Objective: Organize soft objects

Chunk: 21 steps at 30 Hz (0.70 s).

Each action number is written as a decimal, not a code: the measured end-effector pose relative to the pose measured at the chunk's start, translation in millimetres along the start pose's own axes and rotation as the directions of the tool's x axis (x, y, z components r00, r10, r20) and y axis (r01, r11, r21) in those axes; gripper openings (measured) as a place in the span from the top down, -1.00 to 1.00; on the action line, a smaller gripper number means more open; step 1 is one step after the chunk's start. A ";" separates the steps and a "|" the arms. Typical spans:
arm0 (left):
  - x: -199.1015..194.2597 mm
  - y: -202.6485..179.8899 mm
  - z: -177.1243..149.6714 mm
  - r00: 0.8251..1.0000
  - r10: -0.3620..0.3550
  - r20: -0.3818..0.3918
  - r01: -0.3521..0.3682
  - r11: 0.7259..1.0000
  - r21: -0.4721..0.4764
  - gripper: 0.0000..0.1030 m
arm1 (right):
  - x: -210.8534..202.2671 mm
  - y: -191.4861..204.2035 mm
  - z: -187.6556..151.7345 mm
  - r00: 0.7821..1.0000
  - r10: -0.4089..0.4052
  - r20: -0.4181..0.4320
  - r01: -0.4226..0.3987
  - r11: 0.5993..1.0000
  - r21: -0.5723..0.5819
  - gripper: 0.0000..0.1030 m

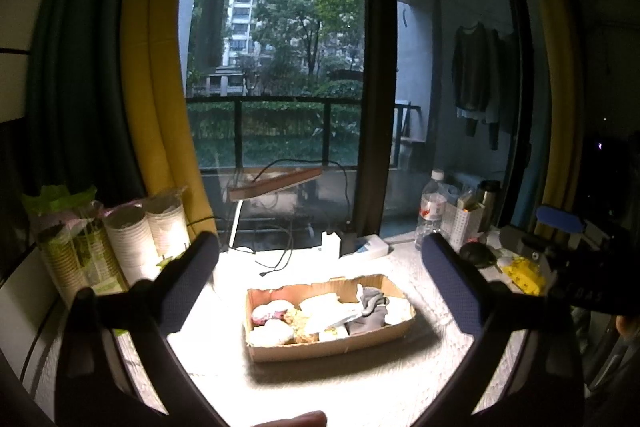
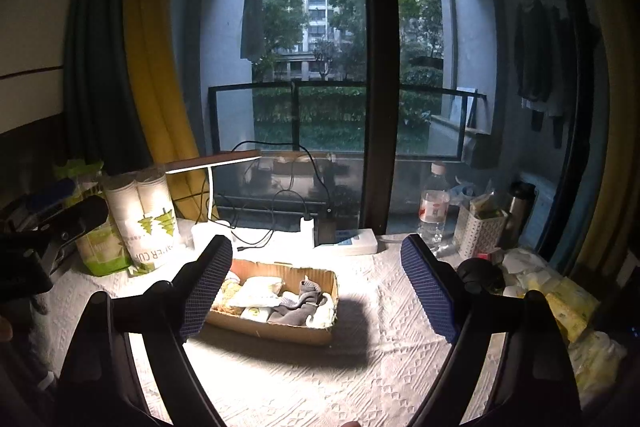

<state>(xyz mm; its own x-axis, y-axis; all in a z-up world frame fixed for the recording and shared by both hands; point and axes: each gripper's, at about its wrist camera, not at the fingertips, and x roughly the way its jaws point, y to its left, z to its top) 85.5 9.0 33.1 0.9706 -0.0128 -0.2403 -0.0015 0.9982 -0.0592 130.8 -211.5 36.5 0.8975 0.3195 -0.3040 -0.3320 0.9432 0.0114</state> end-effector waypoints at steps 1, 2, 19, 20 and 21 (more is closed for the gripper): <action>-0.5 0.2 0.3 1.000 -0.002 0.000 0.002 1.000 -0.001 -0.98 | -0.2 -0.2 0.0 1.000 -0.001 0.000 0.001 1.000 0.000 -0.72; -0.5 0.2 0.3 1.000 -0.003 0.001 0.003 1.000 -0.001 -0.98 | 0.1 -0.2 0.1 1.000 0.000 -0.001 0.000 1.000 0.000 -0.72; -1.1 -1.1 2.6 1.000 -0.006 0.000 0.006 1.000 -0.001 -0.98 | 0.5 -3.8 -0.8 1.000 0.000 -0.003 0.000 1.000 0.005 -0.72; -1.2 -1.1 2.4 1.000 -0.005 0.000 0.005 1.000 -0.002 -0.98 | 0.6 -3.6 -0.9 1.000 0.000 -0.003 0.000 1.000 0.004 -0.72; -1.2 -1.1 2.4 1.000 -0.004 0.000 0.004 1.000 -0.002 -0.98 | 0.5 -3.7 -0.8 1.000 0.000 -0.003 0.000 1.000 0.004 -0.72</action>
<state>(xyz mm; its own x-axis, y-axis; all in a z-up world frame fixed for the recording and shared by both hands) 85.0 8.0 35.9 0.9707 -0.0171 -0.2397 0.0023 0.9981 -0.0620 132.3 -215.0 35.5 0.8965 0.3194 -0.3071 -0.3310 0.9435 0.0153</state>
